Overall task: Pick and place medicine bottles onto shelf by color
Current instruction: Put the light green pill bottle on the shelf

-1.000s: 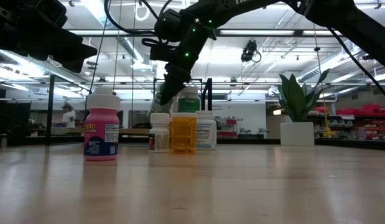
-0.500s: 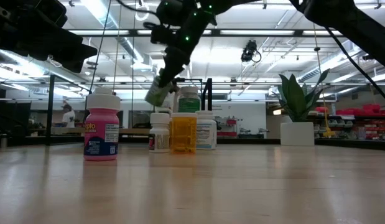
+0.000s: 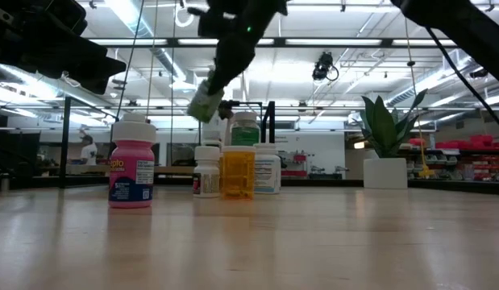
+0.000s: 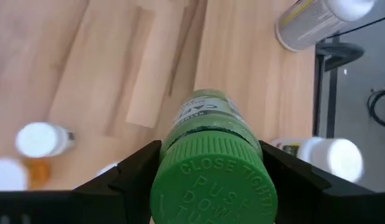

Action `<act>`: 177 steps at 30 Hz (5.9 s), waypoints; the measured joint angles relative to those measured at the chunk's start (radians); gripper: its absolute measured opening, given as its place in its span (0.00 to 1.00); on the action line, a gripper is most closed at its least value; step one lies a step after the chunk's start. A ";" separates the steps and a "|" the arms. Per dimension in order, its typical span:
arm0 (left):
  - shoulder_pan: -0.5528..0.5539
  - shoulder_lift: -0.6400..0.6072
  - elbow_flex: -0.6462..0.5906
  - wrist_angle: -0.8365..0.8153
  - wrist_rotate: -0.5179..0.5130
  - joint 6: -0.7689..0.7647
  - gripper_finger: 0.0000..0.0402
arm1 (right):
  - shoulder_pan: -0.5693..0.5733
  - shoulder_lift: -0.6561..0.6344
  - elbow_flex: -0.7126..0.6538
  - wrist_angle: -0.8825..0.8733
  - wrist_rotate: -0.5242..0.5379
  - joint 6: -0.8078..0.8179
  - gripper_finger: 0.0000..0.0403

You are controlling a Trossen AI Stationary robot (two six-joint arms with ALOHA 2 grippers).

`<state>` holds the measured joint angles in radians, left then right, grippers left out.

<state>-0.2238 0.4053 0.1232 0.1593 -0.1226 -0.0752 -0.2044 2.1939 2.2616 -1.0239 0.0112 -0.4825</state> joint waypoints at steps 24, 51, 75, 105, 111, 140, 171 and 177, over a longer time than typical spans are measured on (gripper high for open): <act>0.000 0.000 0.000 0.054 0.000 0.026 0.46 | 0.259 -0.085 -0.208 -0.190 -0.243 0.233 0.63; 0.000 0.000 0.000 0.052 0.000 -0.206 0.44 | 0.422 -0.085 -0.541 -0.014 -0.030 0.576 0.67; 0.001 0.581 0.352 -0.008 -0.057 -0.207 0.48 | 0.467 -0.489 -0.859 0.269 0.157 0.593 0.88; -0.001 1.387 1.216 -0.566 -0.003 -0.166 0.74 | 0.469 -1.348 -1.516 0.642 0.295 0.576 0.87; 0.002 1.461 1.285 -0.582 -0.003 -0.134 0.74 | 0.470 -1.416 -1.547 0.650 0.301 0.589 0.87; -0.003 1.584 1.325 -0.556 -0.008 0.029 0.68 | 0.509 -1.394 -1.548 0.671 0.304 0.638 0.87; 0.124 1.224 1.323 -0.853 -0.180 0.035 0.55 | 0.513 -1.394 -1.548 0.670 0.383 0.639 0.87; 0.220 1.170 1.208 -0.813 -0.211 0.042 0.56 | 0.521 -1.394 -1.548 0.665 0.383 0.650 0.87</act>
<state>-0.0037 1.5750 1.3314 -0.6540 -0.3338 -0.0330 0.3168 0.8001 0.7139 -0.3594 0.3946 0.1671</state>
